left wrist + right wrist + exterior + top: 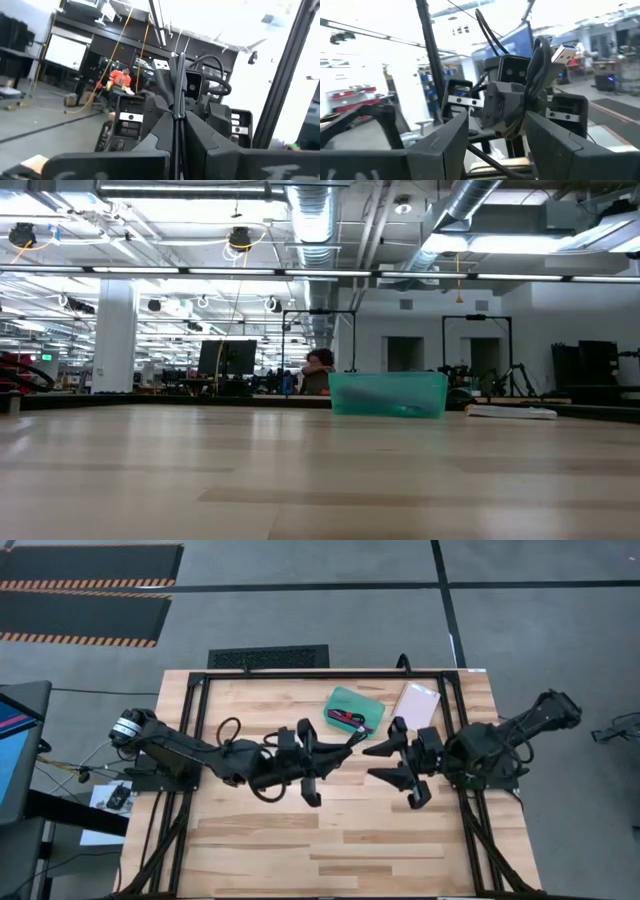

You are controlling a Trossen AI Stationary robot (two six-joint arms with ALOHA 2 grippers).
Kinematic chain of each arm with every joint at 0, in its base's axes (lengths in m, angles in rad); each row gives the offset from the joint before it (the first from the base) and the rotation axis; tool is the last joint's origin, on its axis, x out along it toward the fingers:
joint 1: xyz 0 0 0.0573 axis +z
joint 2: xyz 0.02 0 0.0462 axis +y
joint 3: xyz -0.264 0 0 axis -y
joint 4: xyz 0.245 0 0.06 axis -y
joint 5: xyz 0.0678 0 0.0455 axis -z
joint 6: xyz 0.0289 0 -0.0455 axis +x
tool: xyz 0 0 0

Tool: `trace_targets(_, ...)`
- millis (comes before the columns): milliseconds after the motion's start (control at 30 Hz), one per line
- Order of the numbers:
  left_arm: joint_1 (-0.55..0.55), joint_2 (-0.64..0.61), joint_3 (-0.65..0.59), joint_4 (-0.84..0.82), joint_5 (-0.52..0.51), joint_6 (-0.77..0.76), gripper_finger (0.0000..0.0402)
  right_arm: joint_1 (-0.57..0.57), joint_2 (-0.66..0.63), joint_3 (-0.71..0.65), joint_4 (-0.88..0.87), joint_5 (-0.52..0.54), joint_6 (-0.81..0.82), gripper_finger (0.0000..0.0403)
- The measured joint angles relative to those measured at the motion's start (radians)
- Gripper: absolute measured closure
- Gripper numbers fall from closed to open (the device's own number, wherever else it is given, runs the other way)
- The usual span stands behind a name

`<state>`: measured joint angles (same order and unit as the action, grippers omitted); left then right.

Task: Pick and place USB-C Cables
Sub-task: Put the black charger cable into the light blue bin

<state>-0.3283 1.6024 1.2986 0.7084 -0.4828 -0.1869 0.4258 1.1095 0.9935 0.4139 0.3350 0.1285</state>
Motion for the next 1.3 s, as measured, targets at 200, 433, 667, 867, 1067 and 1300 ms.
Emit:
trace_targets(200,0.014,0.000,0.030,-0.022,0.031,0.041,0.0399,-0.089,0.019,0.032,-0.026,-0.114,0.003,0.0184)
trace_targets(433,0.022,0.000,0.029,-0.053,0.052,0.039,0.0399,-0.151,0.021,0.032,-0.045,-0.183,0.007,0.0184)
trace_targets(667,0.039,0.000,0.030,-0.049,0.067,-0.046,0.0399,-0.170,0.013,0.032,0.017,-0.194,0.038,0.0184)
trace_targets(867,0.063,0.002,0.030,-0.140,0.101,-0.058,0.0399,-0.173,0.028,0.031,-0.017,-0.206,0.049,0.0184)
trace_targets(1067,0.085,0.003,0.030,-0.168,0.129,-0.113,0.0399,-0.193,0.026,0.032,-0.009,-0.204,0.027,0.0185)
trace_targets(1300,0.101,0.003,0.030,-0.177,0.145,-0.133,0.0400,-0.212,0.015,0.032,-0.021,-0.198,0.076,0.0281)
